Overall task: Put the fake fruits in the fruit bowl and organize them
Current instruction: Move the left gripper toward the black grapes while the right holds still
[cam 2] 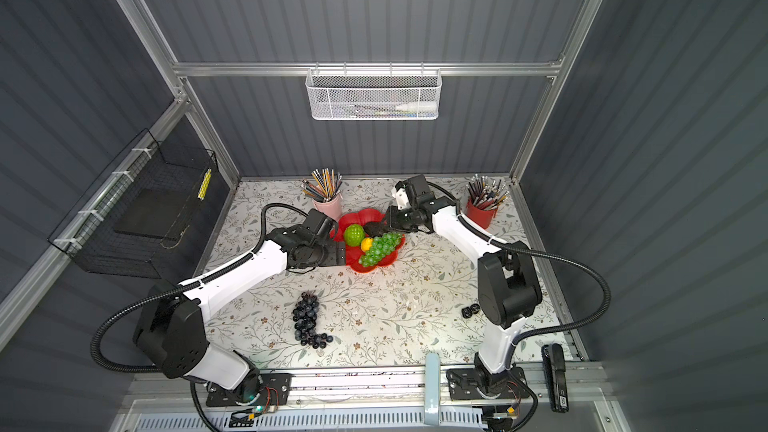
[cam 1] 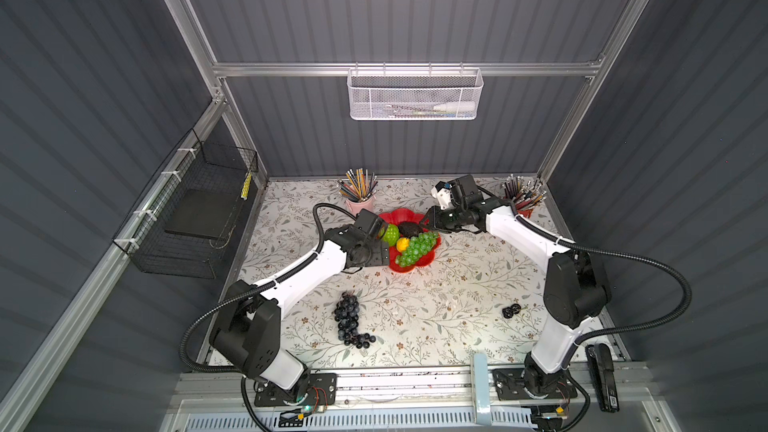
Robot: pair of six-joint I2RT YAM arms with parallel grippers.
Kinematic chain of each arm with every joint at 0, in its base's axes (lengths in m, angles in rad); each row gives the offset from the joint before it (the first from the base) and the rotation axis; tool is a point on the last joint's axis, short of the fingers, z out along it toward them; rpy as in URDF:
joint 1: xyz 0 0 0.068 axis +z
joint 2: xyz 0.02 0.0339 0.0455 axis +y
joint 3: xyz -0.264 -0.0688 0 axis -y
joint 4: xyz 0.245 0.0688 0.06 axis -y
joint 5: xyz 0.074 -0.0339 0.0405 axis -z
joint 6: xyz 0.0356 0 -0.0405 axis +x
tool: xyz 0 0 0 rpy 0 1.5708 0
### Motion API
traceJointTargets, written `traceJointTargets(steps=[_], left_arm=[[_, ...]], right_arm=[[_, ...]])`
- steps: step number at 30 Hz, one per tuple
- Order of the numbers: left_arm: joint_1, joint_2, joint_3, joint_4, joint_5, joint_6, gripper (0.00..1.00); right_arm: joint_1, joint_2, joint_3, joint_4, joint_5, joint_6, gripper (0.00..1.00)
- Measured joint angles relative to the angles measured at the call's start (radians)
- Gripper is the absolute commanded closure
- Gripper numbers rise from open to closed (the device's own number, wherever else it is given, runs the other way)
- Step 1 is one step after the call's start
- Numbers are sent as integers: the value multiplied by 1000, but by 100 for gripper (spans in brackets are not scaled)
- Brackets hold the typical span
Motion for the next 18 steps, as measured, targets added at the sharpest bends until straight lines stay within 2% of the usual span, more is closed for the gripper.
traceJointTargets(steps=[4, 6, 8, 10, 18], left_arm=[[0, -2, 11, -81, 34, 8, 14], [3, -2, 19, -124, 63, 10, 21], [7, -2, 34, -180, 87, 14, 33], [9, -4, 53, -233, 102, 14, 39], [9, -98, 31, -377, 120, -51, 40]], right_arm=[[0, -32, -1, -4, 0, -6, 62], [0, -45, -8, 2, 0, -6, 62], [0, -55, -23, 8, -2, -6, 62], [0, -57, -34, 19, -5, -2, 62], [17, -57, -51, 80, -26, 9, 63]])
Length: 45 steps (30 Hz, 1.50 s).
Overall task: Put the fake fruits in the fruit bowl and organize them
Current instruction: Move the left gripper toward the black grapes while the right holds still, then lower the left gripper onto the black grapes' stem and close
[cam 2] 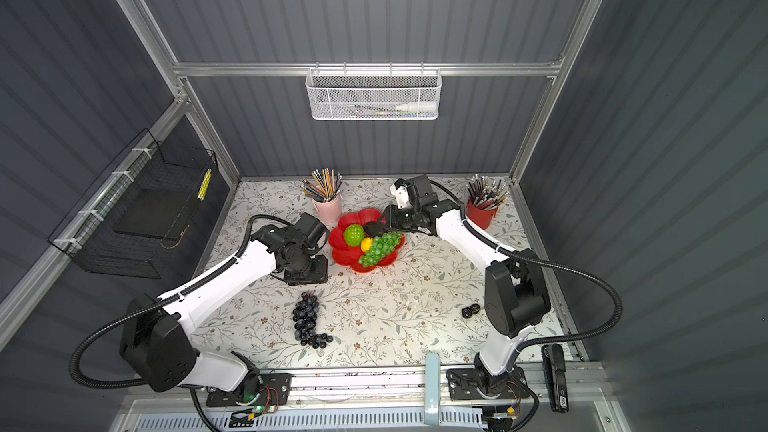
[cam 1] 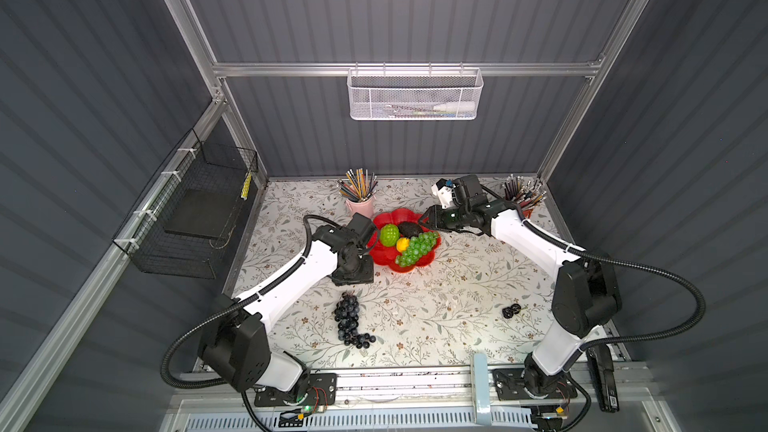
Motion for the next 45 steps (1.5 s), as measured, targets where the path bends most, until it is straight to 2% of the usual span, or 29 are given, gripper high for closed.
traceJointTargets(steps=[6, 10, 14, 16, 25, 27, 32, 38, 42, 45], left_arm=[[32, -74, -82, -3, -3, -118, 42], [123, -134, -174, 37, 20, -156, 44], [238, -179, -254, 119, 94, -155, 45], [258, -175, -282, 161, 128, -151, 45], [285, -139, -367, 311, 253, -124, 50], [286, -136, -382, 323, 260, -119, 54], [293, -121, -388, 358, 267, -110, 56], [293, -92, -388, 389, 275, -100, 65], [294, -81, -388, 405, 278, -93, 76], [297, -68, -389, 429, 286, -91, 78]], right_arm=[[16, -5, -48, 39, -17, 23, 64], [20, -5, -53, 40, -26, 27, 64], [25, -1, -53, 40, -29, 31, 65], [29, 5, -53, 42, -31, 38, 65], [56, 44, -51, 43, -41, 49, 65], [60, 56, -51, 41, -42, 50, 65], [64, 77, -45, 35, -47, 55, 65], [67, 83, -32, 37, -48, 58, 65], [70, 86, -31, 36, -50, 62, 65], [71, 87, -31, 37, -52, 63, 66]])
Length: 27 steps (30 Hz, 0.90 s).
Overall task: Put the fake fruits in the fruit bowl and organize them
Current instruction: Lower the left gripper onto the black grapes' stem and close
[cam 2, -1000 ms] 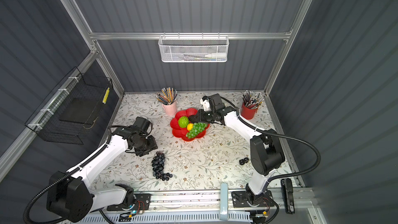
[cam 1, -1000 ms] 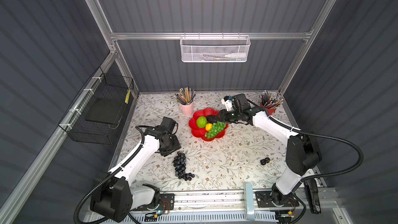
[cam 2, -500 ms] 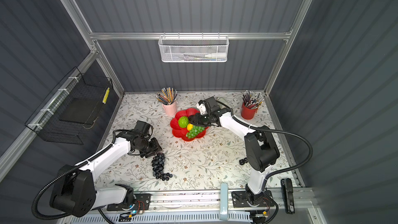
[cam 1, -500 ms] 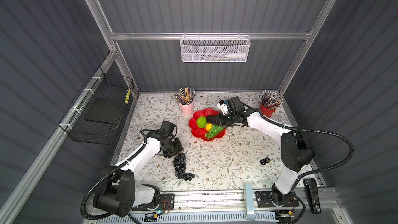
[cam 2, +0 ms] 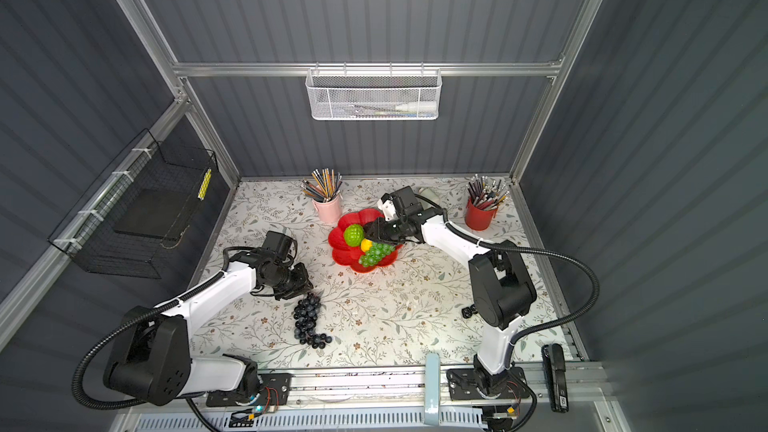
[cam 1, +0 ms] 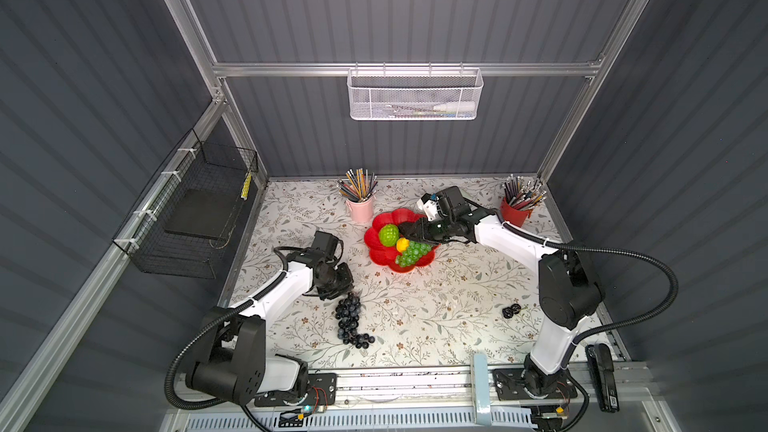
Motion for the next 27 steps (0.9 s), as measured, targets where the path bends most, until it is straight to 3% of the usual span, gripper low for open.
traceJointTargets(steps=[7, 11, 15, 27], left_arm=[[0, 13, -5, 27, 19, 0, 81], [0, 19, -6, 58, 36, 0, 95], [0, 39, -8, 83, 43, 8, 100], [0, -35, 30, 37, 43, 37, 100]], right_arm=[[0, 0, 0, 6, 0, 4, 66], [3, 0, -2, 18, -1, 12, 66], [5, 0, -4, 21, -3, 19, 66], [5, -3, -22, 37, -3, 24, 66]])
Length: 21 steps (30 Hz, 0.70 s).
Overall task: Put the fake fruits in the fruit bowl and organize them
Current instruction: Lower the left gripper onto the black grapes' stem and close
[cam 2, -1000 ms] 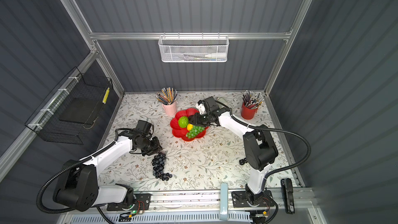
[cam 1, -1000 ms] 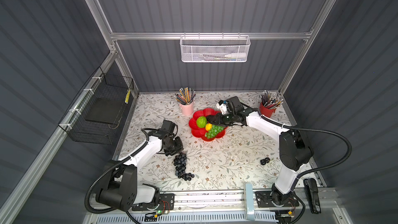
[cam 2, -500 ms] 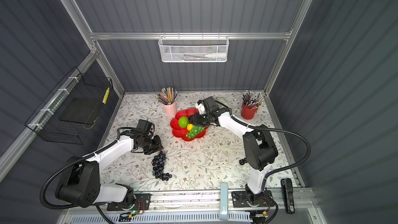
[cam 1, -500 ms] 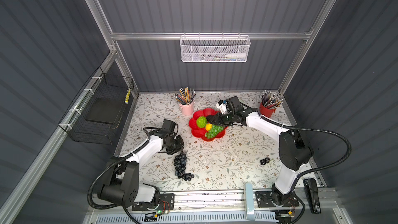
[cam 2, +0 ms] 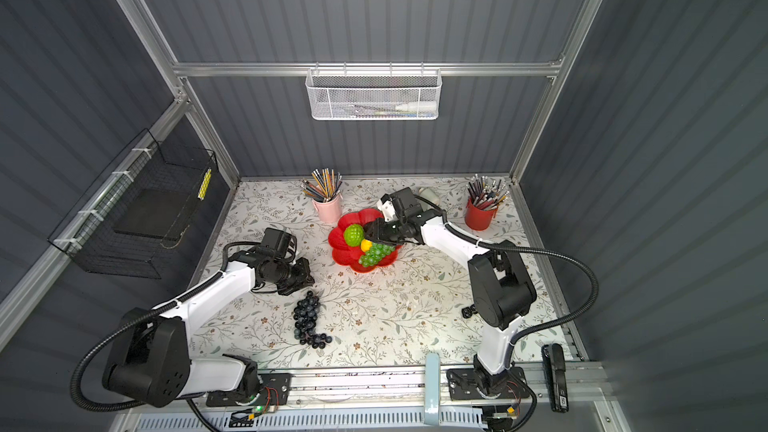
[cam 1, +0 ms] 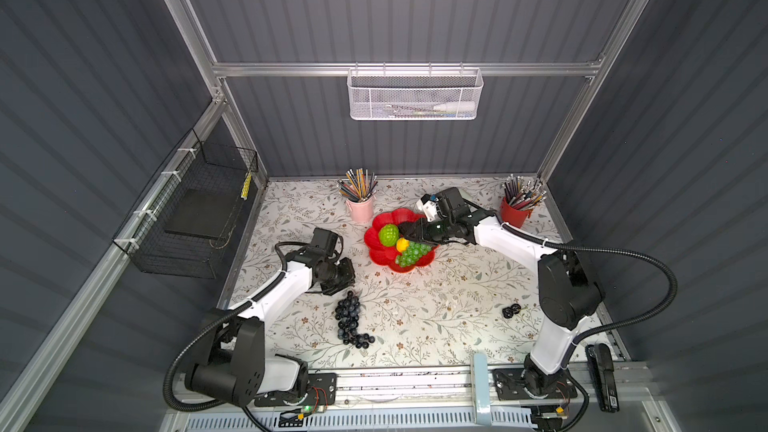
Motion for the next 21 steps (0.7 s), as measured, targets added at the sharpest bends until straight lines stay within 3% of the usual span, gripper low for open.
traceJointTargets(steps=[10, 12, 16, 21], left_arm=[[0, -91, 155, -99, 83, 54, 100], [0, -98, 182, -138, 78, 63, 87], [0, -78, 222, -222, 65, 74, 74], [0, -58, 181, -276, 63, 48, 70]], right_arm=[[0, -10, -20, 35, 12, -2, 66], [0, -10, -18, 34, 15, -4, 65], [0, -10, -2, 31, 16, -13, 65], [0, -10, 8, 39, 15, -17, 65]])
